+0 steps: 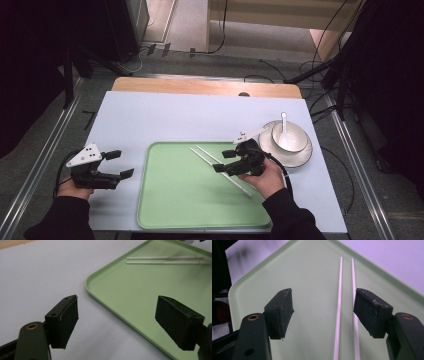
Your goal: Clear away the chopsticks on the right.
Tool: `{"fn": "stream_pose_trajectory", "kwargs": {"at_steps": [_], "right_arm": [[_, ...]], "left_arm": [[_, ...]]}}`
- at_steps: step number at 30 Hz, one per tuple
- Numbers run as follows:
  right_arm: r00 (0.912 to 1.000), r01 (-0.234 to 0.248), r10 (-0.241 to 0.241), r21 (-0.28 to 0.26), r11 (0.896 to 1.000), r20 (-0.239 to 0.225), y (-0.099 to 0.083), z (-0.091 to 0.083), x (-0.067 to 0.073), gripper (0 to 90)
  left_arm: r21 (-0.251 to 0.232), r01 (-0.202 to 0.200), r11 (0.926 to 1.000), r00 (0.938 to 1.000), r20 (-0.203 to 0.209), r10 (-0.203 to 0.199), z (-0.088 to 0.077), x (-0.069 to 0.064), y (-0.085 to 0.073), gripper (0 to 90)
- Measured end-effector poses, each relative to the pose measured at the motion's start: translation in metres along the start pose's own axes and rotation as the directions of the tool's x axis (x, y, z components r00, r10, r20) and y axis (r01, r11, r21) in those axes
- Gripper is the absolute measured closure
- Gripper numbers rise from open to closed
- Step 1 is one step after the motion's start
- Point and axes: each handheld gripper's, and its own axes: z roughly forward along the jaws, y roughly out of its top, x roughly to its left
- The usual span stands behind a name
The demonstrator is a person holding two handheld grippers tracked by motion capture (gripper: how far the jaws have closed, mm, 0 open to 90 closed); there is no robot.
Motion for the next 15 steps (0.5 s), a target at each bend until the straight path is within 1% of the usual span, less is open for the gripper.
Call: {"fn": "stream_pose_trajectory", "kwargs": {"at_steps": [1,4,8,9,11,13,14,15], "right_arm": [[1.0000,0.005,-0.005,-0.003,1.000,-0.002,0.002,0.003,0.000,32.5],[0.9999,-0.004,0.004,-0.010,1.000,-0.012,0.010,0.011,0.000,32.2],[0.9997,0.000,0.000,-0.013,1.000,-0.025,0.018,0.024,0.002,32.2],[0.9998,0.008,-0.008,-0.013,1.000,-0.020,0.019,0.026,0.001,33.6],[0.9999,0.010,-0.010,-0.008,1.000,0.002,0.022,0.032,0.001,38.5],[1.0000,0.007,-0.007,-0.019,1.000,0.004,0.025,0.037,0.000,43.6],[1.0000,0.001,-0.001,-0.019,1.000,0.000,0.027,0.040,-0.001,49.1],[1.0000,0.002,-0.002,-0.021,1.000,-0.005,0.028,0.043,-0.001,51.9]], "left_arm": [[-0.004,0.000,1.0000,1.0000,-0.001,0.000,0.000,0.000,0.000,18.7],[-0.010,0.002,0.9999,1.0000,-0.002,-0.002,-0.001,0.000,0.001,18.7],[-0.001,-0.003,1.0000,1.0000,0.003,0.003,0.001,-0.001,0.000,18.7],[0.000,-0.004,1.0000,1.0000,0.004,0.004,0.001,-0.001,0.000,18.7],[-0.005,-0.004,1.0000,1.0000,0.003,0.004,0.000,0.000,0.000,18.7],[-0.005,-0.004,1.0000,1.0000,0.001,0.004,0.000,0.000,0.000,18.7],[-0.003,-0.004,1.0000,1.0000,0.001,0.004,0.000,0.000,0.000,18.7],[-0.003,-0.006,1.0000,1.0000,0.001,0.006,0.000,0.001,0.000,18.7]]}}
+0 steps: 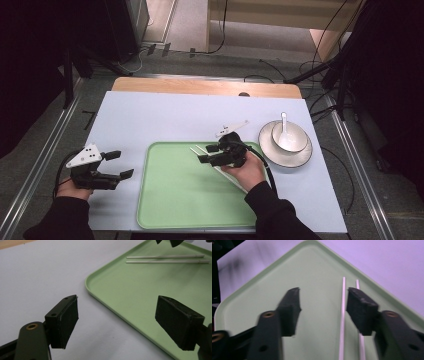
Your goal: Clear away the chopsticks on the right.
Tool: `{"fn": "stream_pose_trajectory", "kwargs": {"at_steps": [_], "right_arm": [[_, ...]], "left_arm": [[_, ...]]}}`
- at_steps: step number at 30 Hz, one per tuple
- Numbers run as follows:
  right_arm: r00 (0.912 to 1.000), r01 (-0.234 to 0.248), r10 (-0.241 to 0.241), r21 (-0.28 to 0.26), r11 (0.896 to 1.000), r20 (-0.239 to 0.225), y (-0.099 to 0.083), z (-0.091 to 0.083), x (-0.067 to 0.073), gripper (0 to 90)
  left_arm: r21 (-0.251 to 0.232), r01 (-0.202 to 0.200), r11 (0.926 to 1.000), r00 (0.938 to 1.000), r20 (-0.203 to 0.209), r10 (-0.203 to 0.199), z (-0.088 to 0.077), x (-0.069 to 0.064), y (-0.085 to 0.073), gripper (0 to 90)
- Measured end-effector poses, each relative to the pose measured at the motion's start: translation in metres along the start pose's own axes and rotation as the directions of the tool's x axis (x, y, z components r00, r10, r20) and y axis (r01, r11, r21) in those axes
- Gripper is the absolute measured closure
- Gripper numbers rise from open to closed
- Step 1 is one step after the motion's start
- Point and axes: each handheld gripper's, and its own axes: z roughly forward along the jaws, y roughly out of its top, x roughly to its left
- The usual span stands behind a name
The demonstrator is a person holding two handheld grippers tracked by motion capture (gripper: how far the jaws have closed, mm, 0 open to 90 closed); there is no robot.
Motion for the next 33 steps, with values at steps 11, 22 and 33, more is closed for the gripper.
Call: {"fn": "stream_pose_trajectory", "kwargs": {"at_steps": [11,22,33], "right_arm": [[0.9995,-0.030,0.030,0.078,0.996,0.002,0.014,0.040,-0.002,87.3],[0.9970,-0.009,-0.001,0.133,0.991,0.077,0.021,0.063,-0.006,90.0],[0.9954,-0.043,0.030,0.137,0.990,0.091,0.020,0.063,-0.015,90.0]], "left_arm": [[-0.006,0.002,1.0000,1.0000,-0.004,-0.002,-0.001,0.000,0.000,18.7],[-0.010,0.004,0.9999,1.0000,-0.003,-0.004,0.000,0.001,0.000,18.7],[-0.006,0.002,1.0000,1.0000,-0.003,-0.002,0.000,0.001,0.001,18.7]]}}
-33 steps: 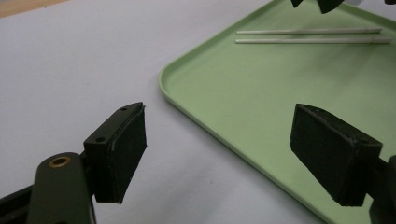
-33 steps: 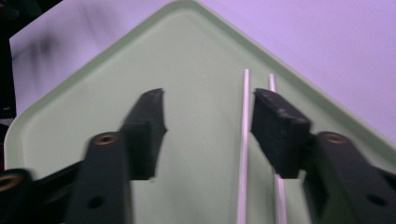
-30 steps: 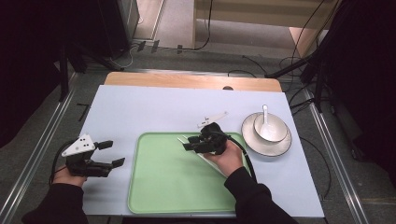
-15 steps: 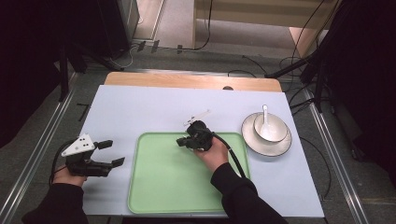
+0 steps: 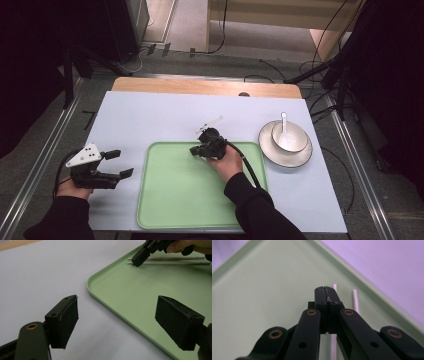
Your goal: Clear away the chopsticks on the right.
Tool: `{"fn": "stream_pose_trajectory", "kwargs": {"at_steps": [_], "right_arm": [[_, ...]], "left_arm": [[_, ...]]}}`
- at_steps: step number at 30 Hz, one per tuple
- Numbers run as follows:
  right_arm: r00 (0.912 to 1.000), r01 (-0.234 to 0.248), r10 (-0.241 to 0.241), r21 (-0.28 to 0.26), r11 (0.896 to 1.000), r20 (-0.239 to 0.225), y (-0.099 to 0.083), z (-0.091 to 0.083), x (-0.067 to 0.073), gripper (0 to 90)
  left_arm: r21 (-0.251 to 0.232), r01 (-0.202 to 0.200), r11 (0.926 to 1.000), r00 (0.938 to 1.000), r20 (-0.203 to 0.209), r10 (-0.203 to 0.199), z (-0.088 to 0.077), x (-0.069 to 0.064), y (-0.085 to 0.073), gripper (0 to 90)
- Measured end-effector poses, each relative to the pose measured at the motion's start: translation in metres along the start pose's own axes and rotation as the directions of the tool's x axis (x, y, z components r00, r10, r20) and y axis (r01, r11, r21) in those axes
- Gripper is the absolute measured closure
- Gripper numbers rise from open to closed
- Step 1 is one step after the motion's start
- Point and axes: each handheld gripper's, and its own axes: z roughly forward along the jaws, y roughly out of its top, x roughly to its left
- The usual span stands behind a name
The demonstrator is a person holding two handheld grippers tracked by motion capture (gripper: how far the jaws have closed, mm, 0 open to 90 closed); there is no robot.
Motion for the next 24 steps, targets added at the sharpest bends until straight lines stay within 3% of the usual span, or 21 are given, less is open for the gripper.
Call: {"fn": "stream_pose_trajectory", "kwargs": {"at_steps": [24], "right_arm": [[0.9946,-0.093,0.094,-0.012,0.996,0.045,-0.027,-0.030,-0.030,90.0]], "left_arm": [[0.006,-0.008,1.0000,1.0000,0.005,0.008,0.003,0.000,0.001,18.7]]}}
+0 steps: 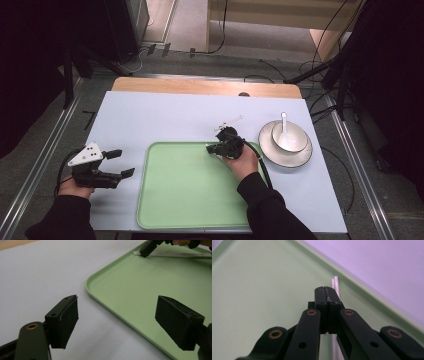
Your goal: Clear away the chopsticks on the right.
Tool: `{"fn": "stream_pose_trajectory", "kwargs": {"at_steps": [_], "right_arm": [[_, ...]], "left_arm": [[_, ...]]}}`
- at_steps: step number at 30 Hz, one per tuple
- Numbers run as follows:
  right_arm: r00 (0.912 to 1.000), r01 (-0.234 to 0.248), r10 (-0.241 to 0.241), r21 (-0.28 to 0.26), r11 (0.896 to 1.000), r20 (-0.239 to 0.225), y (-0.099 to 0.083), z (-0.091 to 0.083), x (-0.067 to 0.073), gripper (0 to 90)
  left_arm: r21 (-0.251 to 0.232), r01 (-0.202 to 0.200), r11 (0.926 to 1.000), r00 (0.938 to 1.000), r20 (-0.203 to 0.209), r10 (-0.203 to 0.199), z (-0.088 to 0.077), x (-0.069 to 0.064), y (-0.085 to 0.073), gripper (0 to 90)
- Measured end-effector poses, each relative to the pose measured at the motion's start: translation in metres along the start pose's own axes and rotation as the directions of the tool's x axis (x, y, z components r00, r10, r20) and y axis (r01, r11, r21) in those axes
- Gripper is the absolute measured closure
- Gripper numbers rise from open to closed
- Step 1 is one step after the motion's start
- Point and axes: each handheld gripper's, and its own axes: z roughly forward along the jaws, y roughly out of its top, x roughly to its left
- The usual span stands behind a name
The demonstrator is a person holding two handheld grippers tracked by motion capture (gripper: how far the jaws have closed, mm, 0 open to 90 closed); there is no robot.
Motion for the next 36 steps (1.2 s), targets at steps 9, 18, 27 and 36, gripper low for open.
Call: {"fn": "stream_pose_trajectory", "kwargs": {"at_steps": [9,18,27,36], "right_arm": [[0.9999,-0.010,0.010,0.009,1.000,0.003,-0.011,-0.009,-0.002,90.0],[0.9998,0.008,-0.009,0.014,1.000,0.019,-0.006,-0.008,0.002,90.0],[0.9993,0.032,-0.033,0.036,0.999,0.016,0.015,0.001,0.008,90.0],[0.9981,0.035,-0.039,0.080,0.996,0.048,0.026,0.009,0.004,90.0]], "left_arm": [[0.002,-0.003,1.0000,1.0000,0.002,0.003,0.001,0.000,0.001,18.7],[-0.002,-0.002,1.0000,1.0000,0.008,0.002,0.003,0.000,0.002,18.7],[-0.004,-0.002,1.0000,1.0000,0.009,0.002,0.004,0.001,0.003,18.7],[-0.004,-0.004,1.0000,0.9999,0.011,0.004,0.004,0.001,0.003,18.7]]}}
